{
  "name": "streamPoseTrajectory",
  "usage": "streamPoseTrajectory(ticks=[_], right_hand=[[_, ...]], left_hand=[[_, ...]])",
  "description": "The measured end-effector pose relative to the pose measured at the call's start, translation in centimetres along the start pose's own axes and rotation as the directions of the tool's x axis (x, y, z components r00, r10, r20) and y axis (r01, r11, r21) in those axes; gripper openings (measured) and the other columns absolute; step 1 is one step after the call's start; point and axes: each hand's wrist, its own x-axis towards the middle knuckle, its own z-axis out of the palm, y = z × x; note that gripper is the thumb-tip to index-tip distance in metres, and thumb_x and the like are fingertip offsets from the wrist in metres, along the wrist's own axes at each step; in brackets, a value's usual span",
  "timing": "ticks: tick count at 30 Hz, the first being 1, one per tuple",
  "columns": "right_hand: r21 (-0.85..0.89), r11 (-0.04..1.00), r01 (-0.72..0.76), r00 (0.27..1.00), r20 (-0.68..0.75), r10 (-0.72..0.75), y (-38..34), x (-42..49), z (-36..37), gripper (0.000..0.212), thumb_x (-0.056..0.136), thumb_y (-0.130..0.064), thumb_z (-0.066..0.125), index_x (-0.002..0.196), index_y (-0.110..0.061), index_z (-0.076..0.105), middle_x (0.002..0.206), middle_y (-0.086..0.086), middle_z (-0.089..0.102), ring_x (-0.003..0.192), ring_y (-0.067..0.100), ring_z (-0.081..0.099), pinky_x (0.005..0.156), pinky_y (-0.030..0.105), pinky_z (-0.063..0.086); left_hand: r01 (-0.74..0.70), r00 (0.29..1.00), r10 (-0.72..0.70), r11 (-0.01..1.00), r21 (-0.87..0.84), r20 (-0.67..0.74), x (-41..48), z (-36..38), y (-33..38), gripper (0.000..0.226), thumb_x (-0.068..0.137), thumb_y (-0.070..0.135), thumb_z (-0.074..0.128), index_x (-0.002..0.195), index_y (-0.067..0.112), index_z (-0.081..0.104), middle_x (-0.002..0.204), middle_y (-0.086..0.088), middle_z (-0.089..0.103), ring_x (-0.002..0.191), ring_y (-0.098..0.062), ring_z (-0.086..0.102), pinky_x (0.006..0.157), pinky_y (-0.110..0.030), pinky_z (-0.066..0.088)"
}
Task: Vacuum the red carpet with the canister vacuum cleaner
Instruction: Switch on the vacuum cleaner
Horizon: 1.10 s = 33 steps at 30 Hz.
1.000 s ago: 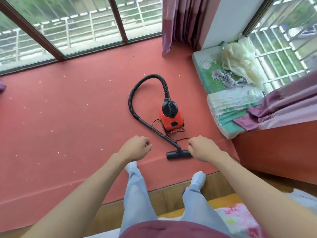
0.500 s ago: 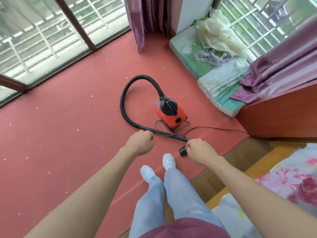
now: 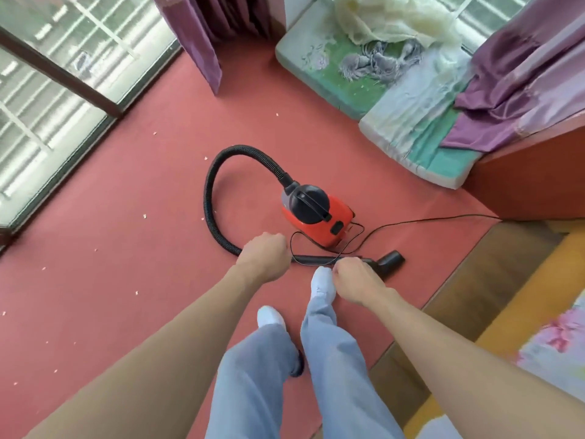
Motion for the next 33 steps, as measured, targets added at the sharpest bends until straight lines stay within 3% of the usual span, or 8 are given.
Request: streamPoseTrajectory(ticks=[6, 11, 14, 19, 22, 25, 30, 33], right_hand=[[0.131, 0.989, -0.063, 0.997, -0.035, 0.068, 0.8, 10.1, 2.9, 0.019, 0.090, -0.011, 0.044, 0.074, -0.010, 0.053, 0.087, 0.015, 0.061, 0.076, 0.029, 0.049, 0.066, 0.030, 0.040], [0.220, 0.965, -0.145, 0.977, -0.122, 0.175, 3.8, 19.7, 6.8, 0.025, 0.089, -0.011, 0.045, 0.065, -0.012, 0.049, 0.081, 0.012, 0.056, 0.080, 0.036, 0.053, 0.069, 0.033, 0.044], [0.332, 0.927, -0.172, 0.956, -0.172, 0.239, 5.7, 24.5, 9.5, 0.029, 0.092, -0.012, 0.047, 0.113, -0.005, 0.065, 0.124, 0.017, 0.060, 0.114, 0.037, 0.057, 0.094, 0.041, 0.047], [0.523, 0.834, -0.173, 0.936, -0.176, 0.305, 7.2, 29.5, 13.7, 0.059, 0.093, -0.012, 0.049, 0.148, -0.003, 0.032, 0.154, 0.011, 0.032, 0.140, 0.026, 0.036, 0.112, 0.033, 0.028], [0.596, 0.789, -0.150, 0.928, -0.192, 0.321, 6.6, 31.0, 15.6, 0.071, 0.093, -0.010, 0.051, 0.155, -0.005, 0.016, 0.161, 0.009, 0.021, 0.148, 0.022, 0.021, 0.117, 0.030, 0.018], [0.667, 0.732, -0.137, 0.905, -0.216, 0.366, 5.7, 31.6, 17.0, 0.079, 0.091, -0.011, 0.052, 0.156, -0.009, 0.007, 0.158, 0.014, 0.024, 0.145, 0.025, 0.024, 0.117, 0.035, 0.024], [0.725, 0.673, -0.146, 0.896, -0.193, 0.401, 5.7, 32.8, 18.2, 0.084, 0.089, -0.011, 0.053, 0.157, -0.012, 0.003, 0.149, 0.016, 0.026, 0.139, 0.029, 0.033, 0.114, 0.037, 0.028], [0.700, 0.696, -0.161, 0.883, -0.213, 0.418, 5.5, 33.4, 18.6, 0.085, 0.087, -0.007, 0.055, 0.155, -0.008, 0.003, 0.143, 0.018, 0.030, 0.130, 0.032, 0.039, 0.111, 0.038, 0.032]], left_hand=[[-0.179, 0.984, 0.174, 0.968, 0.174, 0.046, 10.8, 2.2, 0.7, 0.028, 0.099, 0.015, 0.038, 0.071, 0.010, 0.038, 0.083, -0.007, 0.047, 0.074, -0.030, 0.045, 0.065, -0.037, 0.035], [-0.355, 0.930, 0.367, 0.896, 0.267, 0.006, 21.2, 6.9, -0.5, 0.018, 0.100, 0.014, 0.039, 0.096, 0.008, 0.055, 0.106, -0.012, 0.057, 0.098, -0.033, 0.055, 0.071, -0.037, 0.035], [-0.447, 0.870, 0.487, 0.843, 0.300, -0.072, 26.8, 10.9, -1.8, 0.025, 0.098, 0.015, 0.042, 0.115, 0.005, 0.057, 0.118, -0.012, 0.056, 0.109, -0.030, 0.052, 0.086, -0.038, 0.043], [-0.556, 0.751, 0.648, 0.722, 0.412, -0.122, 33.1, 16.5, -3.1, 0.037, 0.098, 0.026, 0.043, 0.125, 0.004, 0.056, 0.123, -0.012, 0.058, 0.115, -0.031, 0.053, 0.107, -0.042, 0.036], [-0.573, 0.722, 0.681, 0.687, 0.446, -0.122, 35.7, 17.9, -3.1, 0.055, 0.098, 0.035, 0.018, 0.118, 0.008, 0.060, 0.113, -0.009, 0.062, 0.109, -0.030, 0.056, 0.112, -0.042, 0.030], [-0.588, 0.706, 0.704, 0.647, 0.486, -0.084, 37.2, 18.4, -3.0, 0.067, 0.094, 0.037, -0.001, 0.107, 0.012, 0.060, 0.103, -0.005, 0.058, 0.099, -0.028, 0.051, 0.106, -0.039, 0.025], [-0.605, 0.615, 0.742, 0.662, 0.443, -0.267, 37.9, 19.7, -3.2, 0.036, 0.101, 0.033, 0.028, 0.085, 0.015, 0.055, 0.083, -0.004, 0.053, 0.084, -0.027, 0.049, 0.101, -0.040, 0.030], [-0.615, 0.628, 0.725, 0.685, 0.390, -0.284, 37.9, 19.9, -2.9, 0.031, 0.101, 0.031, 0.033, 0.085, 0.016, 0.055, 0.083, -0.003, 0.053, 0.085, -0.026, 0.049, 0.101, -0.041, 0.032]])
